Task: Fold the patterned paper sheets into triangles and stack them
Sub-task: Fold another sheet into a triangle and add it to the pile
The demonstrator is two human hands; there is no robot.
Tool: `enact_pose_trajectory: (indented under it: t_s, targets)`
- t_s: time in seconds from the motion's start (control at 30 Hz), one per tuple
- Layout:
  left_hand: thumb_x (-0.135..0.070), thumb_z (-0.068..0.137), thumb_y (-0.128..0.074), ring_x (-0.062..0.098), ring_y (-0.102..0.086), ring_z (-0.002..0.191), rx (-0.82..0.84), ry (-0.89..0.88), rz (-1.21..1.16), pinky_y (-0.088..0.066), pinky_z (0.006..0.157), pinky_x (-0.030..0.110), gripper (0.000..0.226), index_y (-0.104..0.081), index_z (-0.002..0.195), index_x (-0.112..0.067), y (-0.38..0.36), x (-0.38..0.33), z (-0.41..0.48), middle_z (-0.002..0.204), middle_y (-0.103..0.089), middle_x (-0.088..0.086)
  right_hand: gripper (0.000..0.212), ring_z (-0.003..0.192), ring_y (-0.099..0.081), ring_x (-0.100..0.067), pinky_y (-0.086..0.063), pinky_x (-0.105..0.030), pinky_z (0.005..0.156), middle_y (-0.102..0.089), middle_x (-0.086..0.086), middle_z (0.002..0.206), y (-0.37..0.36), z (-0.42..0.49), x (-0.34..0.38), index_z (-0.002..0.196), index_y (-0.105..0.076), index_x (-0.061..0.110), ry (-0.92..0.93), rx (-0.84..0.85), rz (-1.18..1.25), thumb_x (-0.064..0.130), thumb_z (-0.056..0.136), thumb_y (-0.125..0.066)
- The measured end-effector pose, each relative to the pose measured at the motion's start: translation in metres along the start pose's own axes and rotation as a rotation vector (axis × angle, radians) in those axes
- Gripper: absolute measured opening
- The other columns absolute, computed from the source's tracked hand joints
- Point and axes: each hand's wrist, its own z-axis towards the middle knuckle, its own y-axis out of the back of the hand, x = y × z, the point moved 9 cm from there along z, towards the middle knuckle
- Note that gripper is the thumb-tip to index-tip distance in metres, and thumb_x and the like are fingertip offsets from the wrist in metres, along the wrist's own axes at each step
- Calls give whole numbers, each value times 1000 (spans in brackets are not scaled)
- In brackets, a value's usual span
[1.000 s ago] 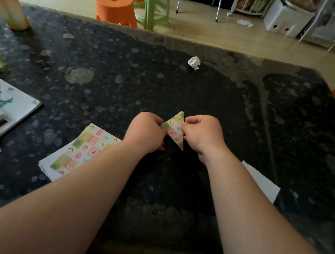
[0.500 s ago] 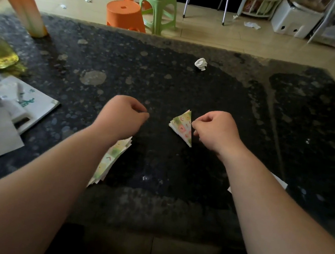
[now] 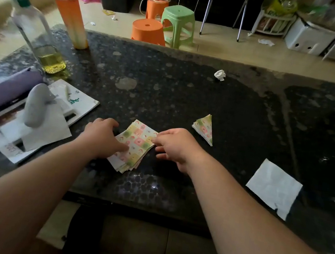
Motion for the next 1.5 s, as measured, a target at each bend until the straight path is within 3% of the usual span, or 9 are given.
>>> enact_pose_trajectory:
  t_s: [0.17, 0.3, 0.43, 0.73, 0.97, 1.1, 1.27, 1.37, 1.5]
  targets:
    - [-43, 69, -90, 29, -51, 126, 24, -5, -26, -52, 99, 50, 89, -46, 146, -28, -8, -5, 5, 140, -51, 5, 5, 97, -70, -19, -61, -39, 90, -71, -1, 105, 1, 6, 11, 95, -70, 21, 103, -56, -232, 20, 91, -73]
    - [-35, 72, -90, 26, -56, 118, 59, -7, -59, -54, 75, 33, 84, -48, 144, -28, -11, -8, 12, 138, -54, 3, 12, 96, -65, -15, -48, -27, 81, -68, 7, 94, 74, 4, 33, 99, -76, 22, 222, -418, -491, 20, 90, -68]
    - [-30, 75, -88, 23, -58, 114, 62, -16, -62, -46, 70, 30, 76, -51, 142, -27, -11, -14, 15, 138, -55, 4, 18, 93, -67, -25, -49, -35, 73, -68, -3, 93, 155, 16, -2, 104, -71, 14, -18, -732, -495, 28, 93, -69]
    - [-33, 77, -88, 11, -55, 80, 70, 10, -146, -45, 55, 26, 75, -51, 142, -24, -11, -13, 17, 131, -59, 2, 54, 107, -63, -29, -53, -39, 74, -65, -7, 116, 135, 40, -16, 123, -62, 14, -162, -694, -559, 46, 83, -82]
    - [-39, 76, -87, 20, -57, 99, 61, 7, -137, -50, 71, 34, 76, -52, 141, -22, -9, -15, 17, 134, -59, 3, 44, 99, -65, -28, -56, -40, 80, -65, -7, 107, 126, 46, -17, 117, -61, 14, -205, -628, -441, 32, 84, -83]
    - [-49, 78, -82, 26, -56, 119, -3, -7, -110, -50, 92, 39, 72, -53, 140, -24, -2, -21, 19, 134, -58, 4, 14, 89, -63, -17, -53, -33, 73, -64, 1, 99, 124, 40, 4, 105, -66, 21, 69, -661, -364, 26, 94, -72]
    - [-46, 83, -75, 25, -54, 122, -137, -107, -254, -51, 98, 45, 61, -56, 136, -22, 9, -49, 18, 129, -59, 2, 9, 91, -55, -23, -52, -38, 75, -66, -2, 97, 138, -5, 50, 96, -76, 14, 601, -1015, -811, 17, 95, -67]
    - [-41, 88, -72, 20, -57, 117, -161, -220, -286, -48, 96, 35, 49, -60, 131, -20, 7, -79, 14, 122, -60, -1, 29, 118, -51, -24, -48, -39, 95, -61, 0, 128, 127, 22, 17, 124, -72, 21, 325, -767, -1063, 23, 101, -55]
    - [-37, 89, -73, 20, -54, 122, -129, -411, -233, -44, 102, 31, 45, -64, 130, -20, -11, -119, 8, 125, -58, -2, 51, 147, -27, -23, -29, -44, 118, -36, 1, 160, 118, 30, -5, 149, -52, 31, 125, -445, -1024, 30, 98, -49]
